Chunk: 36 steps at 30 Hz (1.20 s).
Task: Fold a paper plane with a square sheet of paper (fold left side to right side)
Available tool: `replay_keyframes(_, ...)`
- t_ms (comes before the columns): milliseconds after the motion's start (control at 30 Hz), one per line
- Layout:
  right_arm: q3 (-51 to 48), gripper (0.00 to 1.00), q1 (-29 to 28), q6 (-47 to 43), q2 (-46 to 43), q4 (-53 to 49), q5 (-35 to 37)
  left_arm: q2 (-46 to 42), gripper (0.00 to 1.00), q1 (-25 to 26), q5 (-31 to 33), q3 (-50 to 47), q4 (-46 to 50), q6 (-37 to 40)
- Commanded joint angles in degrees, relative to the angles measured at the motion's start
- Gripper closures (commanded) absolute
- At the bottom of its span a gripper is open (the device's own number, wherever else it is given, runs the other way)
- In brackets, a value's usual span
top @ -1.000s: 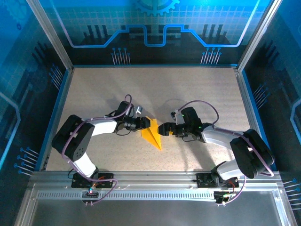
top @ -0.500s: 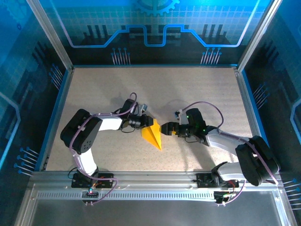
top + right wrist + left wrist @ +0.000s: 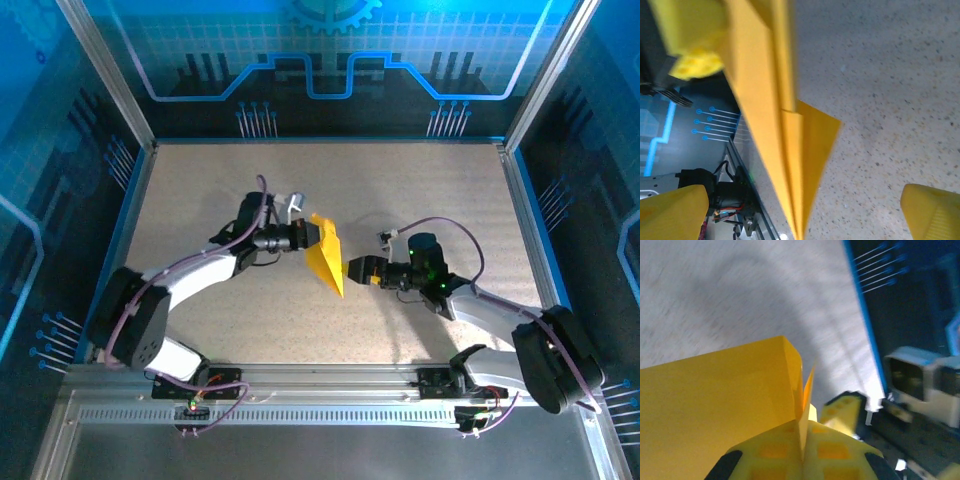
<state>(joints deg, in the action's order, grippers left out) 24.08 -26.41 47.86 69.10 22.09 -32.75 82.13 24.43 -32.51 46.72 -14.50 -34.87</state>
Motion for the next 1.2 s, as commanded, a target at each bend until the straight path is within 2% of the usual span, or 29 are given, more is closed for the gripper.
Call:
replay_keyframes(0, 0.18, 0.01, 0.84, 0.16, -3.51, 2.03, -2.16, -6.13, 1.00, -1.08, -4.96, -1.29, -4.03, 2.76)
replay_keyframes(200, 1.74, 0.01, 0.81, -1.11, -10.51, 0.01, -4.98, -10.86, 1.00, -1.84, -11.76, -3.54, -12.85, 2.99)
replay_keyframes(467, 4.03, 0.01, -0.56, -1.10, -14.42, -0.28, -8.11, -8.54, 1.00, -1.54, -19.32, -6.95, -36.58, -8.32)
replay_keyframes(567, 5.50, 0.01, -2.22, -1.76, -13.52, -0.14, -8.22, -7.68, 1.00, -0.97, -19.74, -7.06, -39.10, -9.78)
replay_keyframes(733, 8.32, 0.01, -4.31, -2.29, -11.21, 0.37, -8.24, -7.40, 1.00, 0.05, -19.60, -6.88, -37.45, -8.92)
replay_keyframes(800, 9.68, 0.09, -4.85, -2.68, -10.36, 0.24, -8.40, -7.33, 1.00, 0.24, -19.50, -6.82, -36.63, -8.49)
replay_keyframes(867, 10.78, 0.24, -4.96, -2.93, -9.82, -0.30, -8.42, -7.16, 1.00, 0.43, -19.40, -6.75, -36.04, -8.29)
replay_keyframes(967, 12.02, 0.35, -4.96, -4.29, -9.77, -2.31, -8.01, -6.85, 1.00, 0.58, -19.36, -6.68, -35.73, -8.32)
replay_keyframes(1167, 12.90, 0.73, -4.94, -5.66, -10.61, -5.08, -6.59, -6.63, 1.00, 0.63, -18.60, -6.88, -35.60, -8.33)
